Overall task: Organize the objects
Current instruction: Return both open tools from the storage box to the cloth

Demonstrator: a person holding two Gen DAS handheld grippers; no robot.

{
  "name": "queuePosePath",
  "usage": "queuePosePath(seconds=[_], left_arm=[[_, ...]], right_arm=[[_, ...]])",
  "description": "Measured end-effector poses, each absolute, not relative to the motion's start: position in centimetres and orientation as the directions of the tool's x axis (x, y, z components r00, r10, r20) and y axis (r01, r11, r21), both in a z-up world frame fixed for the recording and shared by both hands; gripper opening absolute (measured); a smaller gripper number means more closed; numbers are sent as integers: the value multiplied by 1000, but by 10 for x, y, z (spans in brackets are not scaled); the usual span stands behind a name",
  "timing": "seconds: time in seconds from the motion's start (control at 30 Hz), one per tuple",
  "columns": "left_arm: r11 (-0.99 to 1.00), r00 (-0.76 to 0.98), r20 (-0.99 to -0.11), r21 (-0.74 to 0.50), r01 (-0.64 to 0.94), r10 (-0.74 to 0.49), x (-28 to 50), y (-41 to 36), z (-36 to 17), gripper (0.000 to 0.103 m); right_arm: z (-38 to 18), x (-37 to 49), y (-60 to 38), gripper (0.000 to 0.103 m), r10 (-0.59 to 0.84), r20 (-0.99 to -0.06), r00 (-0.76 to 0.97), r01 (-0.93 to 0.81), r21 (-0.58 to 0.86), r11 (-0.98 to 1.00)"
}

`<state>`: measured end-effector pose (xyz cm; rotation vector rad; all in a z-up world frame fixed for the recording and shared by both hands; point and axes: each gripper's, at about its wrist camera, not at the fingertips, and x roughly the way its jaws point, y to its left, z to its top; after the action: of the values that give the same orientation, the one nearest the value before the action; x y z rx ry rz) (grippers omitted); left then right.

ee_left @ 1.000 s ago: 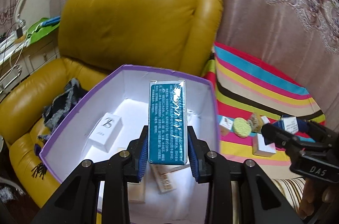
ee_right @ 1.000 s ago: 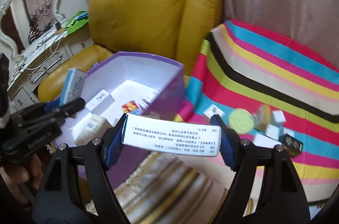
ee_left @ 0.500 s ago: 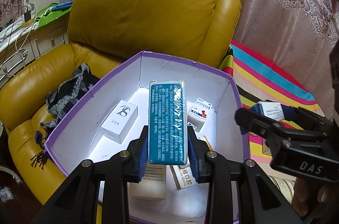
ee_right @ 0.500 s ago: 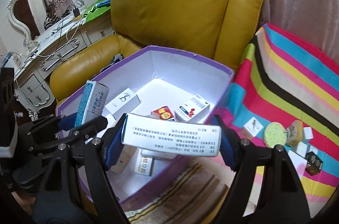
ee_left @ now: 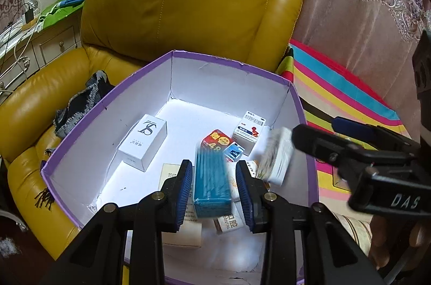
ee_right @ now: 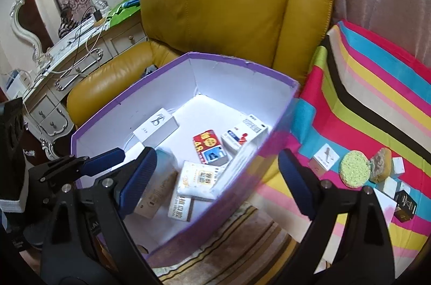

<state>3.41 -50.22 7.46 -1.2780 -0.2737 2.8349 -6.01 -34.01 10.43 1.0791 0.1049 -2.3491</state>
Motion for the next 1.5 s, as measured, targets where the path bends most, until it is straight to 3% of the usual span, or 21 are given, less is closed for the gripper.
queuePosePath(seconds=[0.47,0.97,1.5], left_arm=[[-991,-664,-742,-134,6,96,36,-471,84,38],[-990,-664,-736,-54,-134,130,31,-386,102,49],[-965,-591,-786,-20,-263,178,-2,-296,77,54]], right_arm=[[80,-66,-246,93,-359,-750,-555,338,191,-922],[53,-60,-125,94,-254,-751,-609,135,217,-967],[23,-76,-26,94,-93,-787,-610,-93,187,-978]])
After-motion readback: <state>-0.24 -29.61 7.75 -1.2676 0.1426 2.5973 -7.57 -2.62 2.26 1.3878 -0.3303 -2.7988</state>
